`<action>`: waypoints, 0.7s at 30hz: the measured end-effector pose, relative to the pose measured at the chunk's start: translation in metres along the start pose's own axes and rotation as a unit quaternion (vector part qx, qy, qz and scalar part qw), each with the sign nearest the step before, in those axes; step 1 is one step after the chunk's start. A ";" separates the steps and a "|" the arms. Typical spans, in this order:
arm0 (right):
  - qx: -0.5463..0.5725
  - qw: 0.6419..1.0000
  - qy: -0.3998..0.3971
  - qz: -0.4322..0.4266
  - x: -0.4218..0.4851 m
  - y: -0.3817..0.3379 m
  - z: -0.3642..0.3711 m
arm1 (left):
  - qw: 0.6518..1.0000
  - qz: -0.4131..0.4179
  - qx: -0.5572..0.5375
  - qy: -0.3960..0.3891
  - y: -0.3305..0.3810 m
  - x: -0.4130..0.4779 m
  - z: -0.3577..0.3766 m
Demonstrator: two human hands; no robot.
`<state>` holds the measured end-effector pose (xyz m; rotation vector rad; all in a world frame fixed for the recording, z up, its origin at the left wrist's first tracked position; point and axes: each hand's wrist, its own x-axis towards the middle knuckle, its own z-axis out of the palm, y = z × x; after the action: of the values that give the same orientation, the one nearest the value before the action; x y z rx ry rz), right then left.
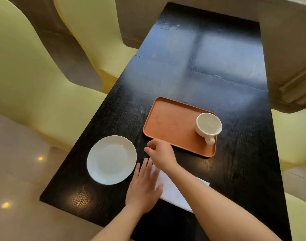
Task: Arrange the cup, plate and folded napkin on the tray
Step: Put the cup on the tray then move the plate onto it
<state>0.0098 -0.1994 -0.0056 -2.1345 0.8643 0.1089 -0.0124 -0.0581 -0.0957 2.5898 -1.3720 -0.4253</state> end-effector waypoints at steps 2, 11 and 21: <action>-0.037 0.999 -0.026 0.000 0.011 -0.004 0.011 | 1.000 0.000 -0.004 0.004 0.000 0.000 0.000; -0.111 0.991 -0.076 -0.002 0.029 -0.016 0.040 | 1.000 -0.004 -0.014 0.008 0.002 0.000 -0.001; -0.074 0.992 -0.093 0.039 0.033 -0.027 0.043 | 0.999 0.001 -0.022 0.028 0.001 -0.002 0.001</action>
<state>0.0601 -0.1744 -0.0282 -2.1860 0.8502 0.4173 -0.0146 -0.0570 -0.0956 2.5456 -1.3322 -0.3755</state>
